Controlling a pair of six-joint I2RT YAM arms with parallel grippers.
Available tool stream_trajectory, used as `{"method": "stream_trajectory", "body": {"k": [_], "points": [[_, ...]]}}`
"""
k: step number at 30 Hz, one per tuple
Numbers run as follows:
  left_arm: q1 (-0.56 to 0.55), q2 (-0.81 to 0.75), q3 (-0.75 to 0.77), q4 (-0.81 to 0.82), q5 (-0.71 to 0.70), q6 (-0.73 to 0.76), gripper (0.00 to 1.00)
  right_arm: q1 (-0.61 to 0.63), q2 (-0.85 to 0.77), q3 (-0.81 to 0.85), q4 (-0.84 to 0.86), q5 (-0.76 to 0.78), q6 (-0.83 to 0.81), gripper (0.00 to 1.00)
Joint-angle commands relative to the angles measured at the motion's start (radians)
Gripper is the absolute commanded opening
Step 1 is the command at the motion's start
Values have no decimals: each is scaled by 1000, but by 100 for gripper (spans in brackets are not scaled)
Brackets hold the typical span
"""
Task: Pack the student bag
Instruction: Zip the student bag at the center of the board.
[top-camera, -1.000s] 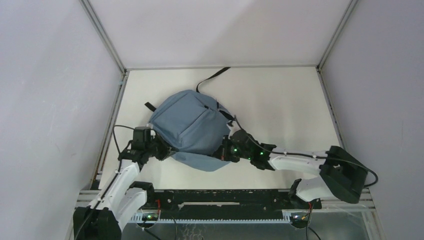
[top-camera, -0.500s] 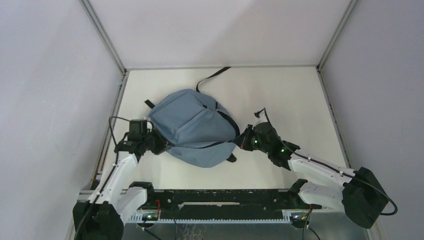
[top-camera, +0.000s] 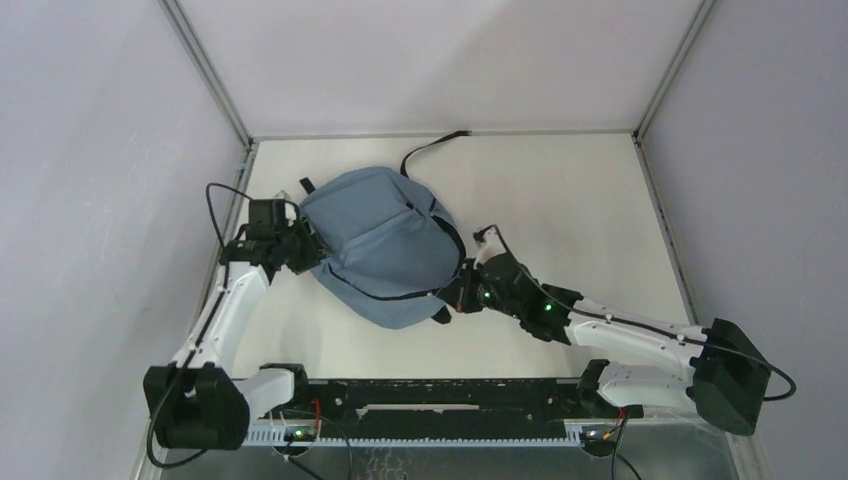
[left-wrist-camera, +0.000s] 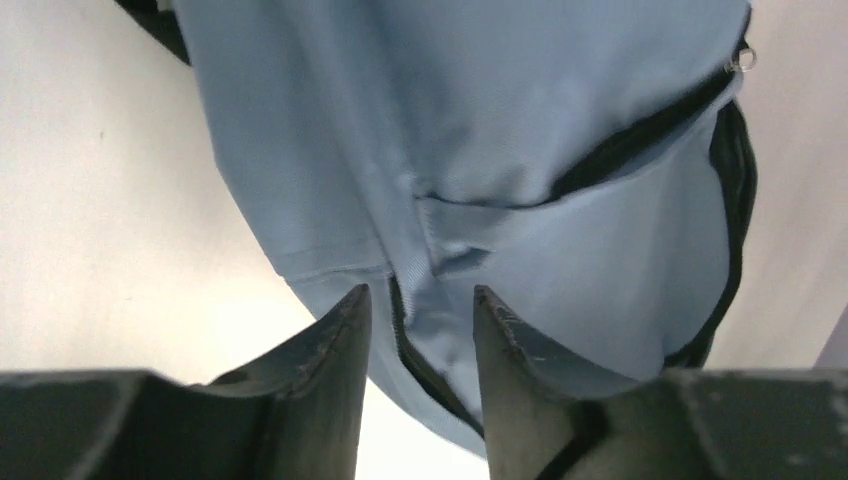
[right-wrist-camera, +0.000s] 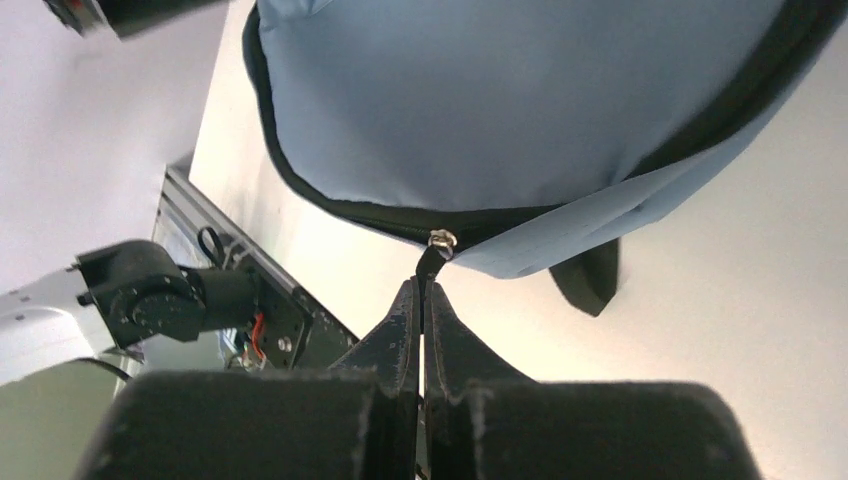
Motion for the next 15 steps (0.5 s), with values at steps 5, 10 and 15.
{"method": "stream_trajectory", "body": {"k": [5,10,15], "points": [[-120,-315,23,1,76,224,69,23,67,38,104,-7,1,0],[-367,-450,-29,39,88,329,71,-51,82,38,124,-113,-10,0],[-680,-435,-73,142,-60,472,70,-93,70,52,83,-151,-46,0]]}}
